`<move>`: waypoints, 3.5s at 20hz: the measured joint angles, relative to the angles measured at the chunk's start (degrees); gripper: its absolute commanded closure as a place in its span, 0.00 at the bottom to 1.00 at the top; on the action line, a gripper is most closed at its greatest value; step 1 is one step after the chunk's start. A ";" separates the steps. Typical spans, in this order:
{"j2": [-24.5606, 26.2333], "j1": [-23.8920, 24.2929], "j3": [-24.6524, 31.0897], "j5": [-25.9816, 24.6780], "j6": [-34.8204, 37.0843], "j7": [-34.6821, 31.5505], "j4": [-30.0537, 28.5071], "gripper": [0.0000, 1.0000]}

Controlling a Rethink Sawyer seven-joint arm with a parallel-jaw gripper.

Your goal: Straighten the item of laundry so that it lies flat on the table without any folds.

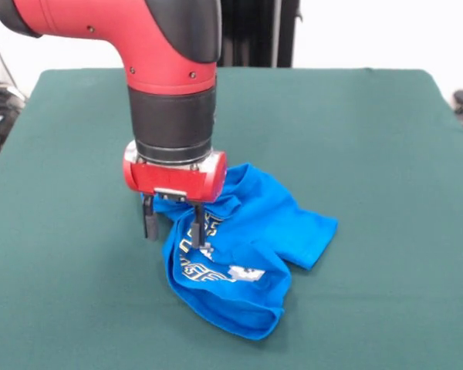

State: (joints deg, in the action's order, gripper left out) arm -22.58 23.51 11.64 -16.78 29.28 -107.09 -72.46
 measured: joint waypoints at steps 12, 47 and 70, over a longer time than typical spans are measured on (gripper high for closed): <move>-4.89 -3.16 -0.01 1.51 0.82 0.00 -1.86 0.00; -2.60 -14.75 -3.45 6.65 -0.99 0.00 -3.05 0.00; 5.55 -15.68 -6.29 8.49 -2.91 -0.01 -1.50 0.00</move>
State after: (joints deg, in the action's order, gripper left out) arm -17.03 7.83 5.35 -8.29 26.37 -107.10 -73.96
